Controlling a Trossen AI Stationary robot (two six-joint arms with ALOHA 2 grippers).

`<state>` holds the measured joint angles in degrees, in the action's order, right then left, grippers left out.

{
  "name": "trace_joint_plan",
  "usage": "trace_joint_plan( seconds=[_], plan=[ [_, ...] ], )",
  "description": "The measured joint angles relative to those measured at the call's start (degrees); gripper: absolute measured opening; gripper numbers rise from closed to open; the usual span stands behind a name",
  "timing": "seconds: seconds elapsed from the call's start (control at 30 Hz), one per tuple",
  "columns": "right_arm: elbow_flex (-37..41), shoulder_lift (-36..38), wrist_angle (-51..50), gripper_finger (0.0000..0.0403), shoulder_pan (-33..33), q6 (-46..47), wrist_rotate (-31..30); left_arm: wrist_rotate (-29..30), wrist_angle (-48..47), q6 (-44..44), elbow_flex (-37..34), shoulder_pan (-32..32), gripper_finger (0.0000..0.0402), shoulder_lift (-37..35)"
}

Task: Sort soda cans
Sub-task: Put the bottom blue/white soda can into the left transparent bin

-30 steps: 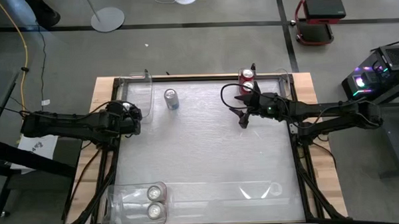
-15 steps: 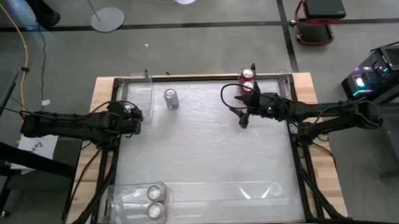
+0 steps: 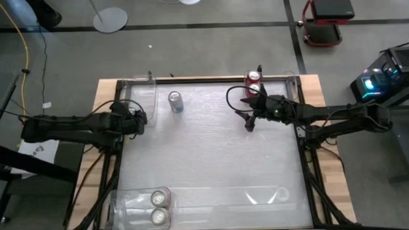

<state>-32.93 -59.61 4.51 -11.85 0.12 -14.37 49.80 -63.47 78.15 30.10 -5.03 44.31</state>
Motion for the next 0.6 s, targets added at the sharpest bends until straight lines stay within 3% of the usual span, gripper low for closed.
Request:
trace_joint_plan(
  seconds=[0.6],
  plan=[
    [0.0,0.0,-0.8,0.0271,0.0,0.0,0.0,-2.4,0.7,-6.4,0.5,-4.0,0.0312,0.0]
  ],
)
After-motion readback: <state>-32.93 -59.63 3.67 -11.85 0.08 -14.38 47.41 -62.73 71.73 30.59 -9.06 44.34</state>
